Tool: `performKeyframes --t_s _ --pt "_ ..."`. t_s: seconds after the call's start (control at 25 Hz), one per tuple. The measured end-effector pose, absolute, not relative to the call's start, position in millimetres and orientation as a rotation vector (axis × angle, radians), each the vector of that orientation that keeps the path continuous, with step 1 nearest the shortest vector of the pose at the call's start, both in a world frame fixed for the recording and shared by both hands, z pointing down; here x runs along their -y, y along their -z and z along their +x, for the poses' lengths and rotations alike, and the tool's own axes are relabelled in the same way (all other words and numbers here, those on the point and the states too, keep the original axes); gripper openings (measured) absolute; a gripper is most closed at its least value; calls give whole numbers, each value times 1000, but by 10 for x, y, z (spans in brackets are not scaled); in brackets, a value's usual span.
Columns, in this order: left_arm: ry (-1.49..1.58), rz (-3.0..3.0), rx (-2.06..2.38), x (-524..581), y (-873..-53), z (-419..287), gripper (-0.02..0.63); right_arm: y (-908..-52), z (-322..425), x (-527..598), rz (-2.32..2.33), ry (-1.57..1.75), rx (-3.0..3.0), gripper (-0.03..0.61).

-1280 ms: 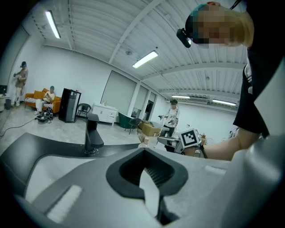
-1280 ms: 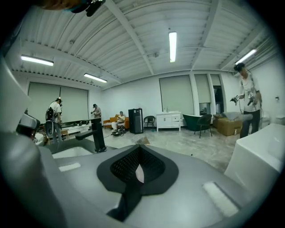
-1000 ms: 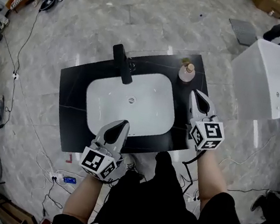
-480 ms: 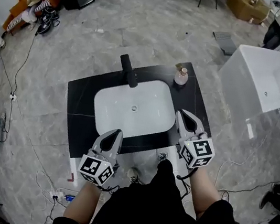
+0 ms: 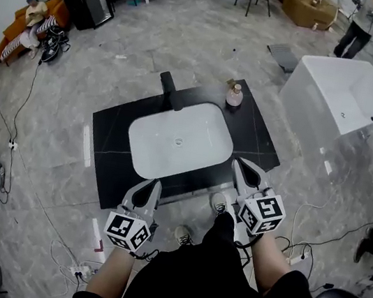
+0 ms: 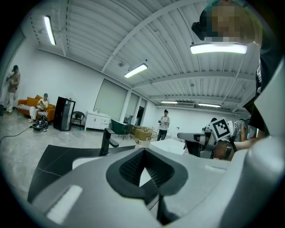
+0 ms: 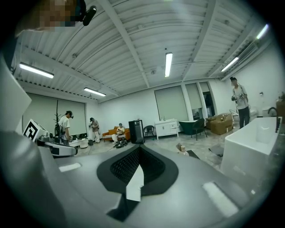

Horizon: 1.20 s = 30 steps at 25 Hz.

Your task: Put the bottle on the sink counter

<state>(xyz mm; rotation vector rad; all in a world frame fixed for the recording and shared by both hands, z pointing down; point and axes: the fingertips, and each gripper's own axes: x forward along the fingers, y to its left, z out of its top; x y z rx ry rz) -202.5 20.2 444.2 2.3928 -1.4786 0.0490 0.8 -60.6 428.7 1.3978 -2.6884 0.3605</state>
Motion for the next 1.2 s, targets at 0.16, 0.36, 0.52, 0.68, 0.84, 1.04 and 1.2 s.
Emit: performKeyframes --t_s 0.16,0.36,0.52,0.68,0.84,1.04,1.2 --pt "-51 2402 1447 -326 -4422 -2028 0 -4282 -4 340 1404 -367 2671 28" --pt "-40 2412 1427 -410 -4418 -1992 0 -4285 3 156 1393 -369 2660 28" --pt "-41 2406 1429 -428 -4386 -1947 0 -4220 51 93 1389 -369 2663 28" --pt "-49 2404 1426 -410 -4377 -1806 0 -4197 152 68 1373 -379 2671 28" --pt "-51 2415 1418 -418 -4332 -1554 0 -4194 294 3 1333 -387 2676 28" --pt "-37 2403 1427 -465 -4303 -1252 0 -4196 441 -107 1251 -399 2692 28" --pt "-44 2399 1434 -525 -4295 -994 0 -4224 591 -176 1199 -415 2707 27"
